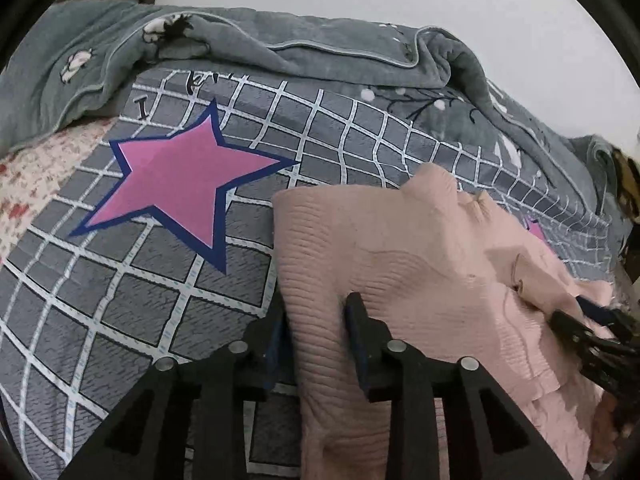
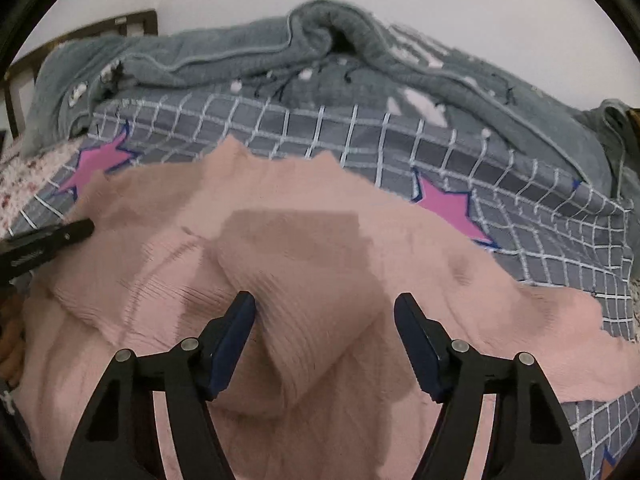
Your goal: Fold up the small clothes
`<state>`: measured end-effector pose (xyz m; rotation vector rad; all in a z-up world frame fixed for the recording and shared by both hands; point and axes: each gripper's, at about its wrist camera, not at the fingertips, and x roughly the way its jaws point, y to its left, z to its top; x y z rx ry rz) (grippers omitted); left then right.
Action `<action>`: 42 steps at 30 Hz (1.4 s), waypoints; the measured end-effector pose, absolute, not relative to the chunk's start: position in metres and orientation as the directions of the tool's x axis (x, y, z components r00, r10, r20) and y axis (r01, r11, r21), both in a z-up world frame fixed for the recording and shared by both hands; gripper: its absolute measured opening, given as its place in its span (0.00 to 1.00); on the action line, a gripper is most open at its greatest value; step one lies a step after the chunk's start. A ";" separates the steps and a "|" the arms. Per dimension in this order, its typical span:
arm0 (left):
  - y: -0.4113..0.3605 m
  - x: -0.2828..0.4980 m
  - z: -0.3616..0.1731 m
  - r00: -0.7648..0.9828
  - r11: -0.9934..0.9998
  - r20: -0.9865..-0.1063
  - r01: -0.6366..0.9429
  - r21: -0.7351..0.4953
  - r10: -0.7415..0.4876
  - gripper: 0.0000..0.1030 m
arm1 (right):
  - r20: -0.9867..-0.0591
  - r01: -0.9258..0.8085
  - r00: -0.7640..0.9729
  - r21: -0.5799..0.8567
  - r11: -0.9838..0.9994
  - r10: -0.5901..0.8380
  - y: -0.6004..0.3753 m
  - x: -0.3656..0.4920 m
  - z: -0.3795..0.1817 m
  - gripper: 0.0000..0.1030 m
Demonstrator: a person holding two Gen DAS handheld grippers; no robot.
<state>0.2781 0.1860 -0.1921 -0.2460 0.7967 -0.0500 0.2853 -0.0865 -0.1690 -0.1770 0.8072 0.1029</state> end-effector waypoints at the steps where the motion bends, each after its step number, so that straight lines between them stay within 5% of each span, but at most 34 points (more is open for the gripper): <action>1: 0.188 0.277 -0.193 0.701 0.966 -0.696 -0.043 -0.254 -0.152 0.31 | -0.735 -0.150 0.678 -0.101 0.984 0.028 -0.089 0.288 -0.172 0.49; 3: 0.190 0.277 -0.195 0.701 0.960 -0.691 -0.034 -0.277 -0.175 0.34 | -0.732 -0.154 0.679 -0.066 0.986 0.057 -0.096 0.287 -0.171 0.34; 4: 0.190 0.277 -0.195 0.701 0.959 -0.690 -0.030 -0.281 -0.180 0.35 | -0.712 -0.148 0.700 -0.061 0.987 0.060 -0.100 0.282 -0.168 0.13; 8: 0.181 0.276 -0.196 0.703 0.968 -0.689 -0.007 -0.252 -0.174 0.45 | -0.687 -0.147 0.720 -0.012 0.989 0.099 -0.113 0.269 -0.157 0.19; 12: 0.174 0.277 -0.195 0.700 0.974 -0.693 0.020 -0.226 -0.175 0.55 | -0.648 -0.206 0.751 -0.044 0.978 0.129 -0.098 0.266 -0.144 0.54; 13: 0.174 0.277 -0.195 0.700 0.974 -0.692 0.021 -0.227 -0.176 0.55 | -0.638 -0.208 0.762 -0.075 0.975 0.113 -0.092 0.267 -0.143 0.55; 17: 0.178 0.277 -0.195 0.700 0.967 -0.686 0.027 -0.253 -0.198 0.56 | -0.706 -0.197 0.707 -0.141 0.970 0.041 -0.080 0.287 -0.162 0.53; 19: 0.178 0.276 -0.195 0.701 0.966 -0.683 0.028 -0.259 -0.203 0.56 | -0.741 -0.187 0.670 -0.133 0.973 0.027 -0.086 0.293 -0.174 0.26; 21: 0.178 0.276 -0.194 0.701 0.965 -0.683 0.029 -0.260 -0.205 0.57 | -0.734 -0.148 0.679 -0.092 0.985 0.034 -0.103 0.291 -0.170 0.14; 26: 0.179 0.276 -0.193 0.701 0.962 -0.680 0.035 -0.270 -0.216 0.58 | -0.702 0.005 0.713 0.015 1.000 0.008 -0.163 0.264 -0.155 0.14; 31: 0.179 0.277 -0.193 0.701 0.962 -0.679 0.035 -0.271 -0.217 0.59 | -0.722 0.121 0.685 -0.027 0.992 -0.103 -0.213 0.232 -0.167 0.36; 36: 0.187 0.275 -0.193 0.702 0.941 -0.663 0.032 -0.336 -0.261 0.59 | -0.710 0.140 0.703 0.072 0.988 -0.048 -0.240 0.219 -0.165 0.42; 37: 0.188 0.275 -0.192 0.700 0.940 -0.667 0.018 -0.340 -0.254 0.57 | -0.707 0.130 0.707 0.098 0.987 -0.023 -0.242 0.220 -0.165 0.45; 39: 0.185 0.274 -0.191 0.703 0.951 -0.679 -0.013 -0.308 -0.210 0.23 | -0.711 0.118 0.703 0.118 0.986 0.001 -0.240 0.225 -0.169 0.45; 40: 0.185 0.275 -0.190 0.697 0.948 -0.678 0.006 -0.317 -0.231 0.15 | -0.714 0.111 0.700 0.115 0.987 0.004 -0.237 0.227 -0.170 0.44; 42: 0.188 0.271 -0.184 0.717 0.948 -0.662 -0.003 -0.318 -0.220 0.15 | -0.718 0.081 0.696 0.097 0.992 0.013 -0.227 0.232 -0.174 0.32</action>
